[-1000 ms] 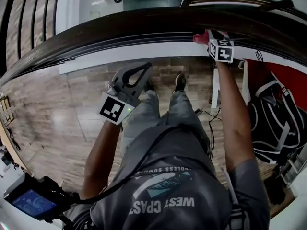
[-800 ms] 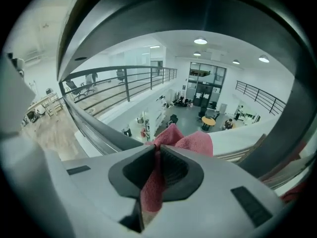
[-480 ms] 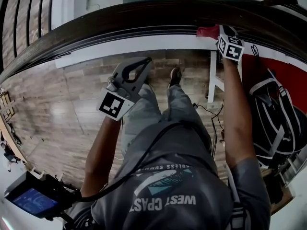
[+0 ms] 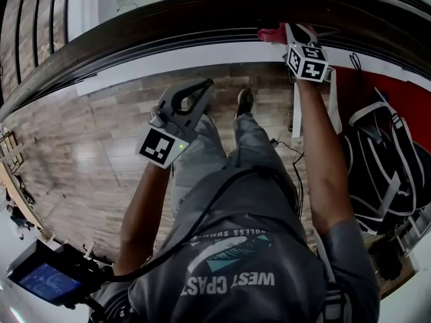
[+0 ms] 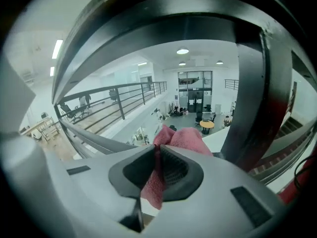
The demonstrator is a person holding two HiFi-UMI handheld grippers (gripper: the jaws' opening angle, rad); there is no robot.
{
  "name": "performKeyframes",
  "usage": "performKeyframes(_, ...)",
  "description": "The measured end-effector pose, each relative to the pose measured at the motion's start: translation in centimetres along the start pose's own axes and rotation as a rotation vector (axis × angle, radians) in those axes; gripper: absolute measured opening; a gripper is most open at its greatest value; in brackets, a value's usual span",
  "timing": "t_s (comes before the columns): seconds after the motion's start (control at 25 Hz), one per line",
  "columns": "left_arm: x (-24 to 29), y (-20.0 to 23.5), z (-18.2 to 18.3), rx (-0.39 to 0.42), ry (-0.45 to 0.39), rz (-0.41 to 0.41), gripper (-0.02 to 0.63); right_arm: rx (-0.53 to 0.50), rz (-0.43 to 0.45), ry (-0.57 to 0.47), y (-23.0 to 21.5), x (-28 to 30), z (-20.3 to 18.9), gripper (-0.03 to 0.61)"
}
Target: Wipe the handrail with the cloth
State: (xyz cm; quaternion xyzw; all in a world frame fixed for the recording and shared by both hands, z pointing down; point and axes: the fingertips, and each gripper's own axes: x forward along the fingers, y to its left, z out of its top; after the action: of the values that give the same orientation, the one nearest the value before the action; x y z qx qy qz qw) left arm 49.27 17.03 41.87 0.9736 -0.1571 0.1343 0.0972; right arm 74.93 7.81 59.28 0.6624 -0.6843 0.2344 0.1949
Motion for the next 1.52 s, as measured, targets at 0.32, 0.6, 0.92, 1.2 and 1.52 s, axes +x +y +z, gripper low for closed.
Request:
performKeyframes(0.32,1.2,-1.8,-1.4,0.013,0.026,-0.009,0.006,0.026,0.008,-0.039,-1.7,-3.7,-6.6,0.029)
performKeyframes(0.6,1.7,-0.1,-6.4,-0.015,0.103,0.006,0.006,0.047,-0.023,0.051,-4.5,1.9,-13.4,0.029)
performKeyframes(0.92,-0.5,2.0,-9.6,-0.016,0.174,0.04,0.006,0.118,0.0,0.191,-5.6,9.5,-17.7,0.029)
performKeyframes(1.2,-1.4,2.6,-9.8,-0.02,0.184,0.071,0.006,0.216,0.042,0.186,-2.1,10.9,-17.9,0.029)
performKeyframes(1.52,-0.7,2.2,-9.5,-0.012,0.174,0.052,0.006,0.139,0.16,0.209,2.5,12.5,-16.5,0.029)
